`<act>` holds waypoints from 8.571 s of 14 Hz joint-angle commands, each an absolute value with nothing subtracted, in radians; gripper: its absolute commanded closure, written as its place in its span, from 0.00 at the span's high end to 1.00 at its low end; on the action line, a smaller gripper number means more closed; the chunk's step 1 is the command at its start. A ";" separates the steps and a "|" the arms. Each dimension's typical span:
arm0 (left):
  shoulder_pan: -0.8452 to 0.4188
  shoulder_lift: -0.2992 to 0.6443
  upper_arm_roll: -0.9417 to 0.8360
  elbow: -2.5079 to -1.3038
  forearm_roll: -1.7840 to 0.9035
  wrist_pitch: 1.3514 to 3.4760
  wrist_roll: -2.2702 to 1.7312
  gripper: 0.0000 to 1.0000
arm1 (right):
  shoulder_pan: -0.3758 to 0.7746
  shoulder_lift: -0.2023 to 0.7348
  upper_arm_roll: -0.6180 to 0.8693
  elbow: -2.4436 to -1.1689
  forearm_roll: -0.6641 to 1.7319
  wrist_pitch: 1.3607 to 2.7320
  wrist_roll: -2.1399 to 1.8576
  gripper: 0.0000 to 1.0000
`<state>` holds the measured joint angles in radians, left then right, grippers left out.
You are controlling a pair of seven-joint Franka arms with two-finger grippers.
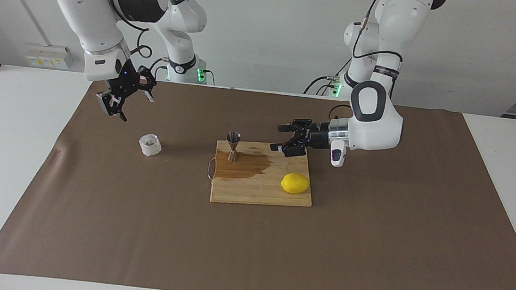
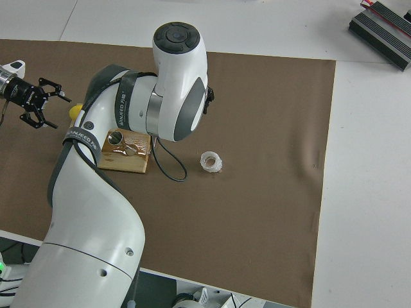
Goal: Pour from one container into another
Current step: 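Withdraw the left gripper while the right gripper reaches the white cup, then grasp the white cup with the right gripper and lift it, then carry the white cup with the right gripper above the jigger, then tilt the white cup with the right gripper over the jigger, then carry the white cup back and lower it onto the table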
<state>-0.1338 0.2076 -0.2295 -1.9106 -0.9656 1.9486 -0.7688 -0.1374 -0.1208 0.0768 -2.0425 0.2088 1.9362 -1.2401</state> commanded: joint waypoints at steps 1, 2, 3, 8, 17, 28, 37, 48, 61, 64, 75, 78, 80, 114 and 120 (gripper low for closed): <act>-0.115 0.160 -0.232 -1.913 -0.815 1.927 -0.694 1.00 | -0.187 -0.104 0.084 -2.111 0.290 1.991 -1.415 1.00; -0.112 0.147 -0.232 -1.913 -0.767 1.927 -0.637 1.00 | -0.201 -0.091 0.084 -2.120 0.319 1.993 -1.477 1.00; -0.095 0.137 -0.232 -1.914 -0.731 1.930 -0.586 1.00 | -0.222 -0.066 0.084 -2.123 0.337 1.993 -1.539 1.00; -0.090 0.095 -0.225 -1.905 -0.461 1.959 -0.396 1.00 | -0.276 -0.028 0.084 -2.204 0.394 2.069 -1.794 1.00; -0.022 0.048 -0.222 -1.801 -0.083 1.988 -0.042 1.00 | -0.305 0.057 0.084 -2.281 0.454 2.169 -2.037 1.00; 0.037 0.025 -0.135 -1.597 -0.051 1.590 0.054 1.00 | -0.285 0.066 0.086 -2.372 0.623 2.280 -2.128 0.75; 0.052 -0.067 -0.135 -1.598 -0.017 1.474 0.049 1.00 | -0.285 0.012 0.097 -2.335 0.653 2.246 -2.102 0.00; 0.051 -0.071 -0.137 -1.608 -0.018 1.477 0.049 1.00 | 0.024 -0.092 0.189 -2.204 0.257 2.249 -1.260 0.00; 0.025 -0.074 -0.135 -1.618 -0.018 1.476 0.048 1.00 | 0.287 -0.044 0.189 -2.103 -0.333 2.180 -0.833 0.00; 0.000 -0.074 -0.108 -1.618 -0.018 1.480 0.048 1.00 | 0.330 -0.043 0.189 -2.111 -0.379 2.163 -0.831 0.00; 0.000 -0.075 -0.089 -1.618 -0.018 1.477 0.049 1.00 | 0.396 -0.034 0.190 -2.112 -0.543 2.100 -0.772 0.00; 0.000 -0.075 -0.089 -1.618 -0.018 1.477 0.051 1.00 | 0.422 -0.029 0.189 -2.112 -0.578 2.091 -0.755 0.00; 0.000 -0.075 -0.089 -1.618 -0.018 1.477 0.049 1.00 | 0.429 -0.028 0.190 -2.112 -0.595 2.089 -0.739 0.00; 0.000 -0.075 -0.089 -1.618 -0.018 1.477 0.049 1.00 | 0.411 -0.035 0.189 -2.085 -0.553 2.100 -0.715 0.00; 0.000 -0.075 -0.089 -1.618 -0.018 1.477 0.049 1.00 | 0.333 -0.026 0.187 -2.086 -0.359 2.109 -0.824 0.00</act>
<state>0.0153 -0.0565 -0.1015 -1.6014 -0.0366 1.4840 0.0600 0.3753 -0.0289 0.1826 -2.0901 -0.4201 2.0981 -0.7581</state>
